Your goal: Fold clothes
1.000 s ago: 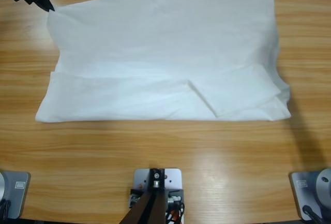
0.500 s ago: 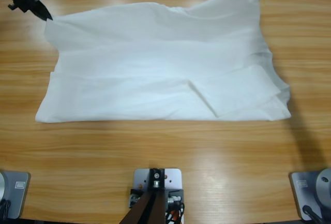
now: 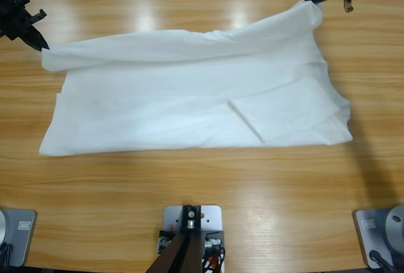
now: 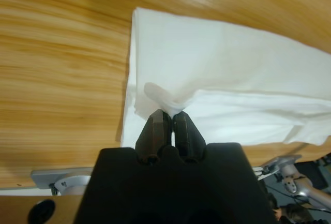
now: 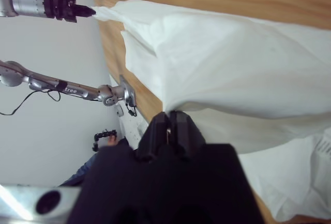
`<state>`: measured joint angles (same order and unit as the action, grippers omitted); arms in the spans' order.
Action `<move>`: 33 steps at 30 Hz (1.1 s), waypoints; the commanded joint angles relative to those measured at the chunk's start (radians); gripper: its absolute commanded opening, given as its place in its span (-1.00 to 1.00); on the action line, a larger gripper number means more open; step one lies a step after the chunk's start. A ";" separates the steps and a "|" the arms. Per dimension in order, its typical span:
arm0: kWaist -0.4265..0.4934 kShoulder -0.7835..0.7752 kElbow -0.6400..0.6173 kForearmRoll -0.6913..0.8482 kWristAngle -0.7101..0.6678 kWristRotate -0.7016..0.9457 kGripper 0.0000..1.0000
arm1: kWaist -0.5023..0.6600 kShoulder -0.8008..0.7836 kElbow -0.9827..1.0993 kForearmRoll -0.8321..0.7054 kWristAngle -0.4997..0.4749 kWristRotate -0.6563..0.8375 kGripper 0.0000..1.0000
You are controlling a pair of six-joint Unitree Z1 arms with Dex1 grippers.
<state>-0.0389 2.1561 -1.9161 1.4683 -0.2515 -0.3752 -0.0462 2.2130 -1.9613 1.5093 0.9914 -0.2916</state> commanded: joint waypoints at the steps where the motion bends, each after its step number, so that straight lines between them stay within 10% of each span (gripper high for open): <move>1: 0.030 0.021 0.040 -0.014 0.003 0.025 -1.00 | -0.027 -0.027 0.085 -0.014 -0.007 -0.012 -1.00; 33: -0.044 0.054 0.201 -0.080 -0.003 0.029 -1.00 | -0.061 0.045 0.277 -0.087 -0.030 -0.015 -1.00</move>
<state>-0.0902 2.1566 -1.7646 1.4047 -0.2537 -0.3538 -0.0951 2.1936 -1.7268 1.4325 0.9909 -0.2929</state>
